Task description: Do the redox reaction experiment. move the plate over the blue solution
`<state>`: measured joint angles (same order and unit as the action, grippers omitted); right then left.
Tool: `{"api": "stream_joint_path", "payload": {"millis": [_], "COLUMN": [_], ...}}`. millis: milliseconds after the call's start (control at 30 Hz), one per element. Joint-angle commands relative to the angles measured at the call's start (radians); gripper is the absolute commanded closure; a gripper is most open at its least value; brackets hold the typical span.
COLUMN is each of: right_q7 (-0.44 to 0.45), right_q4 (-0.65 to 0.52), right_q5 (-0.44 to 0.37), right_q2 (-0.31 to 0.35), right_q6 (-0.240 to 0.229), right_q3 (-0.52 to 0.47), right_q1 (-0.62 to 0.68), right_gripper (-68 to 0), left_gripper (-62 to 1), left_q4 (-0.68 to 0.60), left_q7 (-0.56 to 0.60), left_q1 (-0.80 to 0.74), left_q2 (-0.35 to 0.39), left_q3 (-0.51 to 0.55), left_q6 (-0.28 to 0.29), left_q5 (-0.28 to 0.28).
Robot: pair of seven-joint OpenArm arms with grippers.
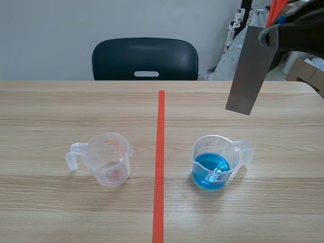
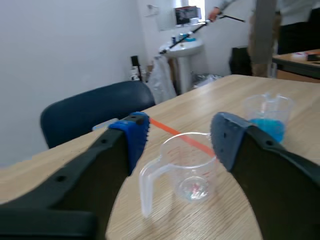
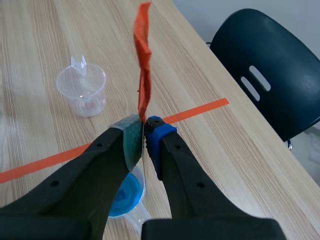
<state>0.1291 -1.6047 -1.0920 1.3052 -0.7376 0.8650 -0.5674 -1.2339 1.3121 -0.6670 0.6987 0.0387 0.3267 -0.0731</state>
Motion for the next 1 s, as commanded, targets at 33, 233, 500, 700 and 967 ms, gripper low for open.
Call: {"api": "stream_joint_path", "payload": {"millis": [33,233,500,700,967], "right_q7": [0.079,0.136,0.141,0.157,0.138], "right_q4": [-0.006,-0.054,-0.153,-0.162,-0.162], "right_q5": [0.014,0.055,0.098,0.063,0.041], "right_q2": [0.023,0.041,0.050,0.081,0.083], "right_q6": [-0.008,-0.008,-0.008,-0.008,-0.008], "right_q3": [-0.008,-0.008,-0.008,-0.008,-0.008], "right_q1": [0.013,0.065,0.108,0.108,0.108], "right_gripper": [-0.4,-0.4,-0.4,-0.4,-0.4], "left_gripper": [-16.7,-10.5,-8.5,-8.5,-7.1], "left_q4": [-0.066,-0.240,-0.360,-0.397,-0.397], "left_q7": [0.021,-0.179,-0.360,-0.507,-0.644], "left_q1": [-0.029,-0.050,0.028,0.154,0.378], "left_q2": [0.077,0.218,0.309,0.334,0.332], "left_q3": [0.001,0.001,0.001,-0.040,-0.247], "left_q6": [0.002,0.016,0.082,0.142,0.159], "left_q5": [-0.006,-0.014,-0.052,-0.091,-0.092]}}
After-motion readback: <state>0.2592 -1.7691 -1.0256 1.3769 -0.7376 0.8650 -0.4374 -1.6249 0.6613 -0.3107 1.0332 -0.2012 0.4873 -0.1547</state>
